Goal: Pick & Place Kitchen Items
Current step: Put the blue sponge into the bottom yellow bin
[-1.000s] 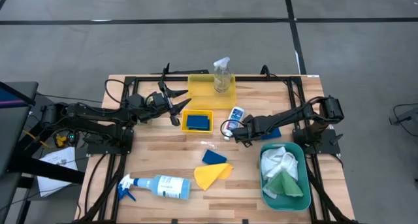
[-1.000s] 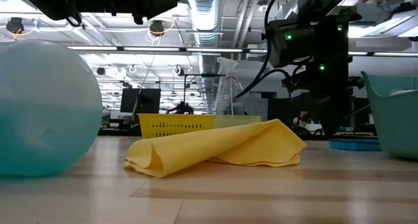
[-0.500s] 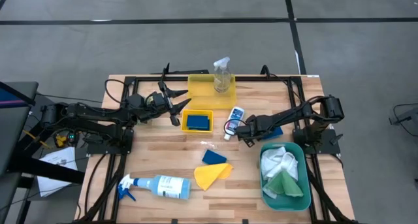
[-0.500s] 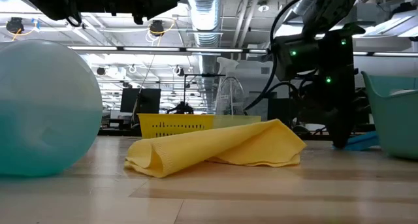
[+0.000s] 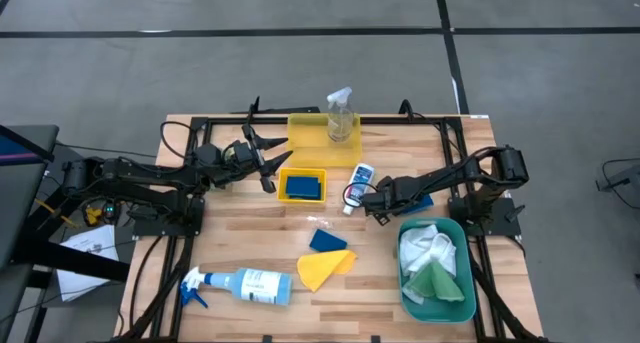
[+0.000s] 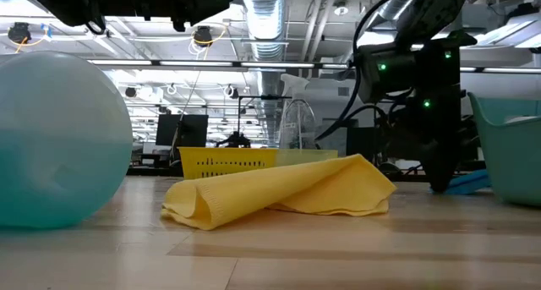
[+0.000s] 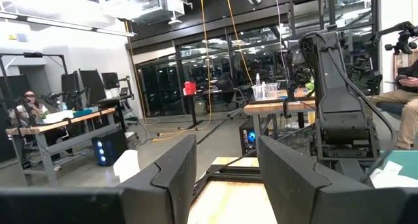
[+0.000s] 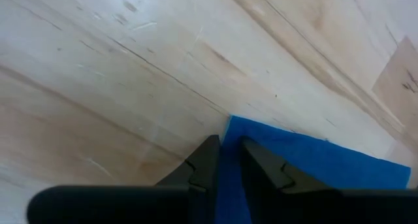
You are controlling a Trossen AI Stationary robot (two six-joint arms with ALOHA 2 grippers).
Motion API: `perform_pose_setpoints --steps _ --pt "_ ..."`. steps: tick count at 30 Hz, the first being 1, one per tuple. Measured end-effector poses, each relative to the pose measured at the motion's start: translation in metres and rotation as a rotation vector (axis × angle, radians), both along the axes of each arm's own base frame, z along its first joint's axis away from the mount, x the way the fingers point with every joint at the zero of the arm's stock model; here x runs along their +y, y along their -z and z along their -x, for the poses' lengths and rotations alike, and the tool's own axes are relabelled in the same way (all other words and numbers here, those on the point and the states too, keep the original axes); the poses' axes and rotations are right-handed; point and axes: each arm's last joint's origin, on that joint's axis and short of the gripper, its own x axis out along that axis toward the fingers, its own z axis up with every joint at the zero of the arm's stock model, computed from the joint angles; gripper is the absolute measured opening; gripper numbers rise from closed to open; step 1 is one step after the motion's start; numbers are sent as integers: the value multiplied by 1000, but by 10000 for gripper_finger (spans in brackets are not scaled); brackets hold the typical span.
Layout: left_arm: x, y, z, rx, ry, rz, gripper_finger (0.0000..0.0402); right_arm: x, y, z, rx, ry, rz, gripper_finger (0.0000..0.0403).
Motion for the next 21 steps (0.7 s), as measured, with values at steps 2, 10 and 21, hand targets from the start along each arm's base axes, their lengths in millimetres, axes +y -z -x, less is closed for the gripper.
perform_pose_setpoints --steps 2,10,21 --pt "0 0 0 0 0 0 159 -2 3 3 5 9 -4 54" --pt "0 0 0 0 0 0 159 -4 5 6 8 18 -12 53" --pt "0 0 0 0 0 0 159 0 2 -1 6 -83 -21 3"
